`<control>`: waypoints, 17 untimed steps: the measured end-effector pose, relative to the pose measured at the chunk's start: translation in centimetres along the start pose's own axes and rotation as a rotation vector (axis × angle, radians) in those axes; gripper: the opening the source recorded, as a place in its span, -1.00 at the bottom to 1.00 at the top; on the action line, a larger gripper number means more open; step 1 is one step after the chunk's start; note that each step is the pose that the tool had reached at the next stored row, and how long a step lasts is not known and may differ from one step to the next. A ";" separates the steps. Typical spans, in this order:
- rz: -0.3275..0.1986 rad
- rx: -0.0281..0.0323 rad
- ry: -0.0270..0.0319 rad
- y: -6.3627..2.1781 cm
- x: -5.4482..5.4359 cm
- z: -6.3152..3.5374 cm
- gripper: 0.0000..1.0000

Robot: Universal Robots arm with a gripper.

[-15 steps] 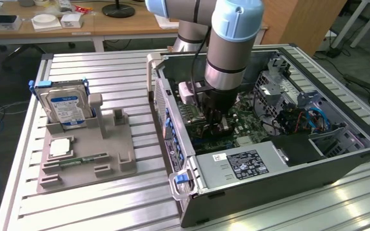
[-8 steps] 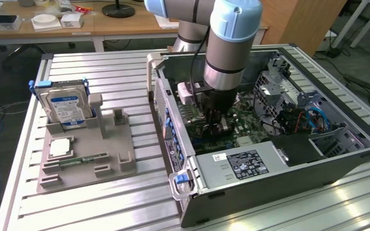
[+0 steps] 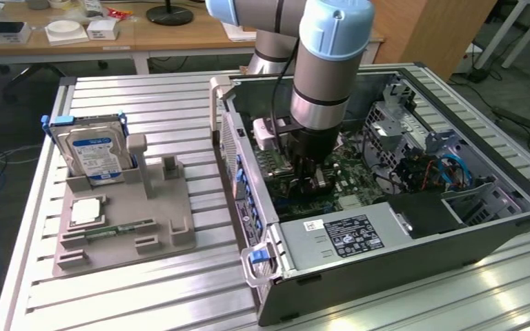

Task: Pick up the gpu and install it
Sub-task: 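Insert the gpu into the slot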

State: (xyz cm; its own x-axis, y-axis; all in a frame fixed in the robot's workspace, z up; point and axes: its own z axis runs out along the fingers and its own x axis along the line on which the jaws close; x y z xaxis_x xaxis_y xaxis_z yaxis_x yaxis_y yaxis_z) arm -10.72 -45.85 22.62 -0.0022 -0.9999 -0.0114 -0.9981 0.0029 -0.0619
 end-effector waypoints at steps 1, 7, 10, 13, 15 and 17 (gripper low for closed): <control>0.000 0.0000 -0.0002 0.00 0.0 0.01 -0.47; 0.001 0.0009 -0.0011 0.04 0.0 -0.01 -0.32; 0.000 0.0008 -0.0008 0.00 0.0 -0.22 -0.32; 0.000 0.0014 -0.0008 -0.03 0.0 -0.59 -0.32; 0.000 0.0021 -0.0007 -0.06 0.0 -1.02 -0.32; 0.000 0.0035 -0.0007 -0.09 0.0 -1.51 -0.32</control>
State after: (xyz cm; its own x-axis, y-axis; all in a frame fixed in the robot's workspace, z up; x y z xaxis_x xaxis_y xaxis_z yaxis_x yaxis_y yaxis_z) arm -10.73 -45.84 24.13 -0.0021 -0.9999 -0.0121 -0.9979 0.0029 -0.0654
